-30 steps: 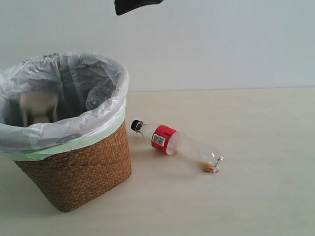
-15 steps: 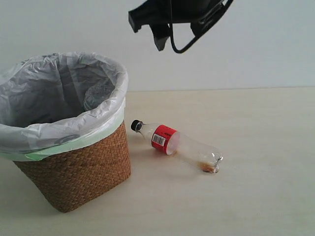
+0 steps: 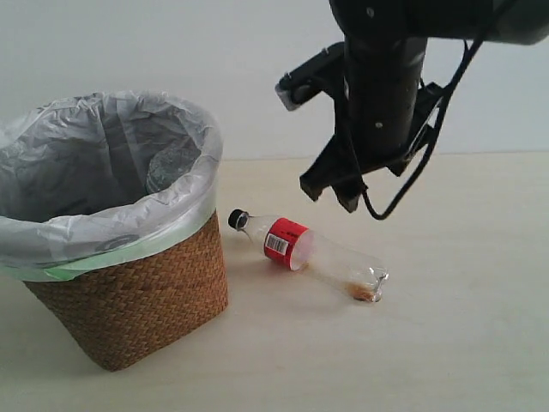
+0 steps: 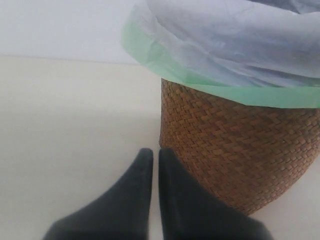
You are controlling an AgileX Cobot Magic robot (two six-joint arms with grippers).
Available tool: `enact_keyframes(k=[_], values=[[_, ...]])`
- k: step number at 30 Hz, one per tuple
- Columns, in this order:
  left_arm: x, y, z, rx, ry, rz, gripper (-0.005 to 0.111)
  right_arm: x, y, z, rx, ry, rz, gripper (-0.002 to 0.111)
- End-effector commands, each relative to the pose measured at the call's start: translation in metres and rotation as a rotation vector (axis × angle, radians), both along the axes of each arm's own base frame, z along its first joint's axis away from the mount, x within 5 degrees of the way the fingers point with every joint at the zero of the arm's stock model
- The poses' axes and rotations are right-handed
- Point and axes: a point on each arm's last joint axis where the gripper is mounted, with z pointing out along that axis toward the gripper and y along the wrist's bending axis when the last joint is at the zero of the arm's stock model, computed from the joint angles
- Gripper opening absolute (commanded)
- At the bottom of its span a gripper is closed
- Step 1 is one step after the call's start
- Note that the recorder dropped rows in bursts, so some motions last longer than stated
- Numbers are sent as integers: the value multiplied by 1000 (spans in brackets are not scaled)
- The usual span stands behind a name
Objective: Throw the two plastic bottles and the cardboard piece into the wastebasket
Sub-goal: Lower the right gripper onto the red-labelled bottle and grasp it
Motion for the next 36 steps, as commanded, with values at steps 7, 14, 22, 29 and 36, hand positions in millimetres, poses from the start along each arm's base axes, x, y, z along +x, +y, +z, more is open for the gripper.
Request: enact_keyframes(k=[7, 14, 22, 29, 36], values=[[0, 0, -1, -2, -2, 2, 4, 5, 2, -48, -15, 0, 123, 62], [0, 0, -1, -2, -2, 2, 4, 18, 13, -85, -12, 14, 151, 62], [0, 0, -1, -2, -2, 2, 4, 28, 23, -114, 13, 1, 182, 62], [0, 0, -1, -2, -2, 2, 4, 34, 29, -139, 21, 8, 199, 62], [0, 0, -1, -2, -2, 2, 4, 36, 30, -154, 16, 25, 205, 60]])
